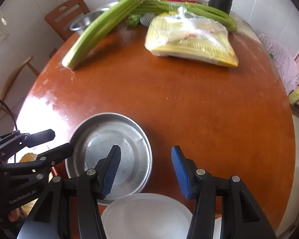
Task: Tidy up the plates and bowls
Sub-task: 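Move the left tool to the rim of the grey steel pan, then grasp the rim of the grey steel pan with the left tool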
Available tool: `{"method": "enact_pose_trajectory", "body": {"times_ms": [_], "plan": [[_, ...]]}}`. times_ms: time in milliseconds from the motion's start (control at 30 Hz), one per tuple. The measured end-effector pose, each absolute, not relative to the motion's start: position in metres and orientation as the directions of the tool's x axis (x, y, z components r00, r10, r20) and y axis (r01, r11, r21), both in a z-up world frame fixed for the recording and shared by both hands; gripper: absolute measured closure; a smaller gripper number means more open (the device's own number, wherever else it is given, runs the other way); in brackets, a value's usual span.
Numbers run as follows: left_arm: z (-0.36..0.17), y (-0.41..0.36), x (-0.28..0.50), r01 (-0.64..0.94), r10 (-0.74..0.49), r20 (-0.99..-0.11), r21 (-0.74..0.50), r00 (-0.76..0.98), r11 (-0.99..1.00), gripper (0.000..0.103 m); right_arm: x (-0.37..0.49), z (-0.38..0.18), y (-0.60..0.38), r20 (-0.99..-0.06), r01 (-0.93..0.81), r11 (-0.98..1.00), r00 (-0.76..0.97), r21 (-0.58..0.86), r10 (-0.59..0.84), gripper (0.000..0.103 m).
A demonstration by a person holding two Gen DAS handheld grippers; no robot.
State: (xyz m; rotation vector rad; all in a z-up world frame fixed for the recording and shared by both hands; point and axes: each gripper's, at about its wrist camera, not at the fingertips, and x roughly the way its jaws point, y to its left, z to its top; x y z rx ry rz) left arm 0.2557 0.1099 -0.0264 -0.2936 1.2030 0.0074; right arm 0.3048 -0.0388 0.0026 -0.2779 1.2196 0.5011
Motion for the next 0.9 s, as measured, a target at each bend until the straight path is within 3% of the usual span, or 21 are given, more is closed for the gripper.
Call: {"method": "enact_pose_trajectory", "body": {"times_ms": [533, 900], "plan": [[-0.047, 0.102, 0.264, -0.140, -0.129, -0.942, -0.179, 0.310, 0.974, 0.053, 0.314, -0.029, -0.034, -0.964, -0.498, 0.866, 0.209, 0.038, 0.163, 0.051], [-0.053, 0.097, 0.264, -0.129, -0.151, -0.943, -0.196, 0.295, 0.972, 0.053, 0.310, -0.041, -0.025, -0.969, -0.524, 0.851, 0.193, 0.029, 0.152, 0.061]]}}
